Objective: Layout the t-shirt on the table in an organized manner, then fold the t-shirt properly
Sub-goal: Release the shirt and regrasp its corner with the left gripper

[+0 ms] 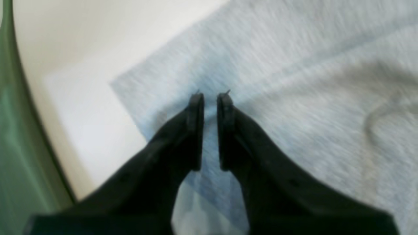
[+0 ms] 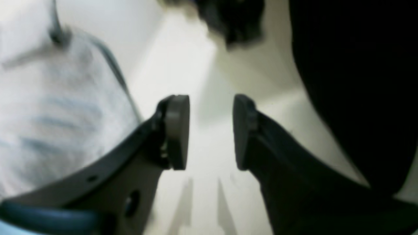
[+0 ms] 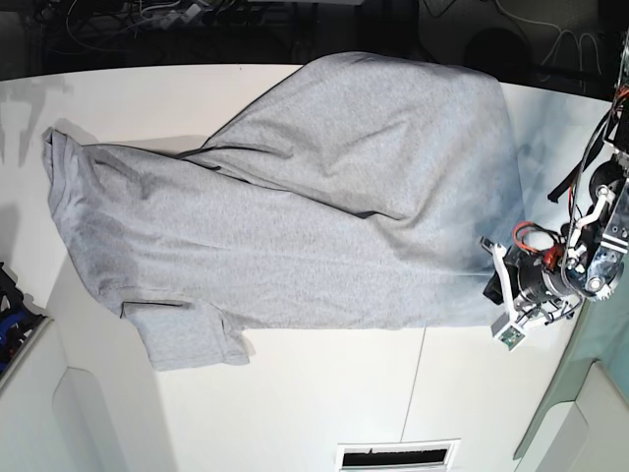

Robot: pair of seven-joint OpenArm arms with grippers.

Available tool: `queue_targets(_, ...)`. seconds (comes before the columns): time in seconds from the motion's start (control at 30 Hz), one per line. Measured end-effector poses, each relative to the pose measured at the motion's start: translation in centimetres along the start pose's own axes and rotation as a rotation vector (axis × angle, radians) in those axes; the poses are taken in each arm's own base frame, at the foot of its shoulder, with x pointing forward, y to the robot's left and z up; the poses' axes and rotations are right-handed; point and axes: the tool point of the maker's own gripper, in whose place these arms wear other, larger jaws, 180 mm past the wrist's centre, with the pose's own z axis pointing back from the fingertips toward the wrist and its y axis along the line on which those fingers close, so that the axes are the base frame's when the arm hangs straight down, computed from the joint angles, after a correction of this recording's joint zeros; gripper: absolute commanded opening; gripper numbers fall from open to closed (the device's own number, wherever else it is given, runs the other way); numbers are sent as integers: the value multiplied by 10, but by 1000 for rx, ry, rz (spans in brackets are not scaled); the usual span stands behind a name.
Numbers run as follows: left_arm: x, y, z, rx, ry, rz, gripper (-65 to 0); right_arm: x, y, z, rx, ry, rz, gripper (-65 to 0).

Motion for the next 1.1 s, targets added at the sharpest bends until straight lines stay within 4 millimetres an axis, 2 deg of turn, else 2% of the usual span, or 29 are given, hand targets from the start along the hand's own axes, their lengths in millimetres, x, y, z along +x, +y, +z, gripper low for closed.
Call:
queue_targets(0.07,-6,-21,6,-34,-1,-32,-538,-19,-5,5,-3,50,23,-411)
queue_targets(0.2,-31,-72,13,-125,23,-58,-441,-59,-7,12,9,169,91,-286)
queue_targets(0.3,-56,-97,21,-160,57,-58,-421,-90,-1,16,39,271,90,-279)
queue_targets(0.4,-71,-93,31,-118,68,-17,-421,-96,14,21,91,287,67,-279)
queue_targets(0.53,-86,-85,39,-84,76,43,-421,-80,37,28,152,261,125,-279)
queue_targets(0.63,-98,-91,42,-89,88,76,-421,-73,53,34,186,242,184,-279)
queue_targets(0.73,-106,-97,42,-96,100,95,-421,-75,57,34,191,242,191,-279)
queue_targets(0.83,-104,-101,41,-103,93,105,-421,-84,60,28,190,233,192,-279)
queue_targets(1.07,-99,-112,37,-116,72,122,-421,-120,75,8,194,248,160,-282)
queue_targets(1.1,-98,-113,37,-118,71,123,-422,-123,78,6,201,254,157,-305)
